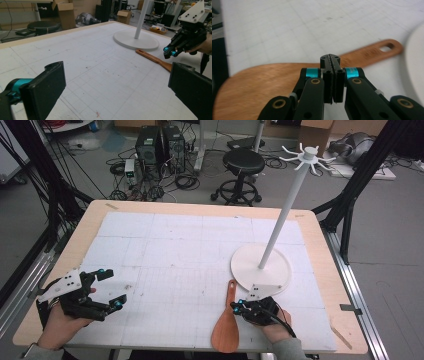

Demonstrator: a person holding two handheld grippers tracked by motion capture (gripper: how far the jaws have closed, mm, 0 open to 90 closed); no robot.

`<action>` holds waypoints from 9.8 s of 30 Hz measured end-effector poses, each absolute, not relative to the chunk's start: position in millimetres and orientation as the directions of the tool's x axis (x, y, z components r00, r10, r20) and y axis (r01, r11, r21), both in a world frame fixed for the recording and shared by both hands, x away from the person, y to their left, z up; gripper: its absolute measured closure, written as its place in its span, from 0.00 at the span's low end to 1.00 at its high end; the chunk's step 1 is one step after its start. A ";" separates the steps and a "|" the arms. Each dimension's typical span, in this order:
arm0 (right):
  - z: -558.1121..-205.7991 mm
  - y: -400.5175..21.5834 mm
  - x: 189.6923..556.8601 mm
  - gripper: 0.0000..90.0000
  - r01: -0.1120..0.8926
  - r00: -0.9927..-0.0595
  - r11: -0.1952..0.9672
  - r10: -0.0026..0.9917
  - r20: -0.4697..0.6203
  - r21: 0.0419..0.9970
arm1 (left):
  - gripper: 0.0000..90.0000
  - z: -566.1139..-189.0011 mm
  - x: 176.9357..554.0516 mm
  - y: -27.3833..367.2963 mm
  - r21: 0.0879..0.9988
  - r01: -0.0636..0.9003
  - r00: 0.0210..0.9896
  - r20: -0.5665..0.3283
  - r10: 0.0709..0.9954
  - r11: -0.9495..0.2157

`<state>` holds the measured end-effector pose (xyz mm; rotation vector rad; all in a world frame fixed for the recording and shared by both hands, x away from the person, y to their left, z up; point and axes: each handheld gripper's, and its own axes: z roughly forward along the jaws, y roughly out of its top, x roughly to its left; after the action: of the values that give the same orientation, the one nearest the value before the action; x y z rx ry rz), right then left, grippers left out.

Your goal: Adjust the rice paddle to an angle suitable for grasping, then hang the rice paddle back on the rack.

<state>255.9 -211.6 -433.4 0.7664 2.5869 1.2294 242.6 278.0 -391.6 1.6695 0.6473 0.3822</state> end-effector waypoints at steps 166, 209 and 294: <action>-439.9 -191.3 285.2 1.00 0.387 -0.824 0.610 0.565 -0.037 0.692 | 0.02 -396.8 240.2 288.9 0.971 0.220 0.764 -0.111 0.635 -0.095; -407.1 -177.0 259.2 0.36 0.234 -0.909 0.582 0.415 -0.037 0.779 | 0.02 -395.5 240.7 288.8 0.971 0.219 0.767 -0.109 0.632 -0.099; -413.9 -139.9 280.1 0.72 0.285 -0.951 0.885 0.308 -0.003 0.367 | 0.02 -397.9 209.6 315.6 0.966 0.238 0.707 -0.104 0.699 -0.097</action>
<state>280.1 -139.9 -413.9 0.4712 2.9902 0.5679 209.6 315.6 -397.9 1.6645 0.7651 0.4583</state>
